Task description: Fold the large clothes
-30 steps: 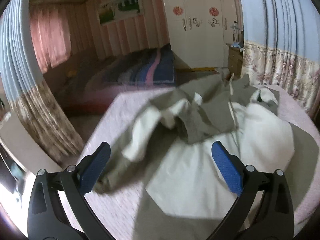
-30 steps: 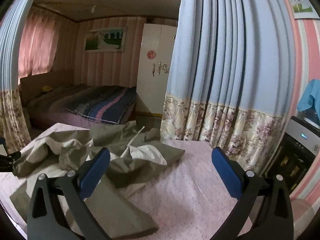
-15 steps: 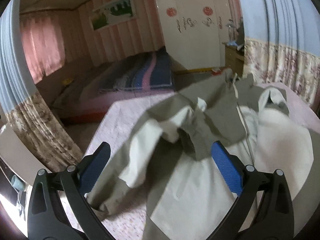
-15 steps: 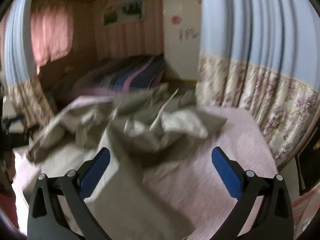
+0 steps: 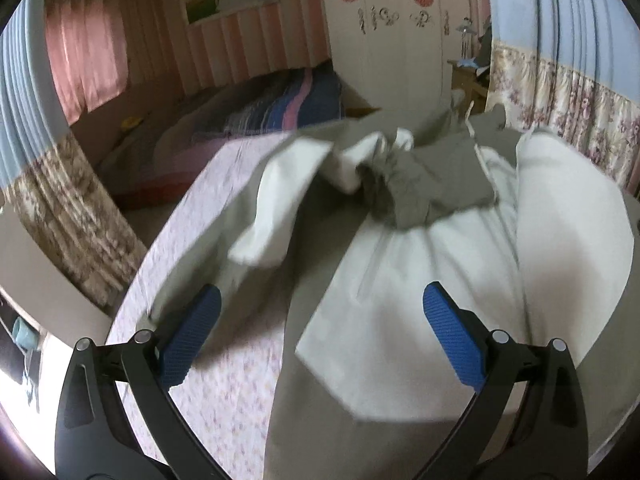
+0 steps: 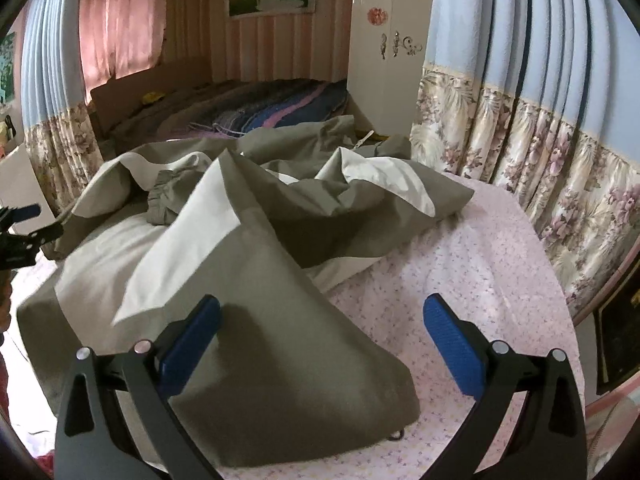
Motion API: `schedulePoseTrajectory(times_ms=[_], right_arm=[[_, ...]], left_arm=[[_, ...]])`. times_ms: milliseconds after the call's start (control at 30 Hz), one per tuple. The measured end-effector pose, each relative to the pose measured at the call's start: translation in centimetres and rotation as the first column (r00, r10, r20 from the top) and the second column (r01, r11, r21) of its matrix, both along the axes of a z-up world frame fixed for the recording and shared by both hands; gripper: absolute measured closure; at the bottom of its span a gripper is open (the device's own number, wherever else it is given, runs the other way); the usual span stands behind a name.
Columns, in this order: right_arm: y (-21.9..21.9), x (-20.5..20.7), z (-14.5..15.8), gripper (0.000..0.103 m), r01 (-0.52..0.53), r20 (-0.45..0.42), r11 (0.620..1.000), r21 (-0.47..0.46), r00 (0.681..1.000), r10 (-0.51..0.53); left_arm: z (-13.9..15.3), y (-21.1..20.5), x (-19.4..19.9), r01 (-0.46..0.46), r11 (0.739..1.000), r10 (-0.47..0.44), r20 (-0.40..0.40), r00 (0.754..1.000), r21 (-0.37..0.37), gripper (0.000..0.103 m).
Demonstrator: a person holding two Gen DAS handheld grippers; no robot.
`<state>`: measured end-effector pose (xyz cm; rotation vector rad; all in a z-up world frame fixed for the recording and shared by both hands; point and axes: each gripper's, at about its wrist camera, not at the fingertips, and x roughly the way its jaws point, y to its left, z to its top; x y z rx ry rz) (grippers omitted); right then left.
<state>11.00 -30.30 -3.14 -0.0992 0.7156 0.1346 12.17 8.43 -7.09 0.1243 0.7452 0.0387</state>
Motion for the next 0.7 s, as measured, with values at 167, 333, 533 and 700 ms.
schedulePoseTrajectory(times_ms=[167, 333, 533, 700], right_arm=[[-0.3, -0.2, -2.4, 0.009, -0.021, -0.059, 1.0, 0.012, 0.998, 0.022], [-0.4, 0.0, -4.6, 0.073, -0.042, -0.096, 0.999, 0.007, 0.994, 0.043], [-0.6, -0.8, -6.0, 0.095, -0.06, -0.08, 0.998, -0.012, 0.995, 0.059], [-4.3, -2.5, -4.4, 0.097, 0.077, -0.049, 0.997, 0.005, 0.996, -0.076]], left_arm=[[-2.7, 0.8, -1.7, -0.009, 1.0, 0.01, -0.045, 0.999, 0.015, 0.003], [-6.4, 1.7, -1.7, -0.002, 1.0, 0.0, -0.122, 0.993, -0.019, 0.024], [-8.1, 1.5, -1.3, 0.005, 0.997, -0.019, -0.17, 0.985, -0.078, 0.034], [-6.8, 1.5, -1.8, -0.011, 0.996, -0.001, -0.139, 0.99, -0.086, 0.032]])
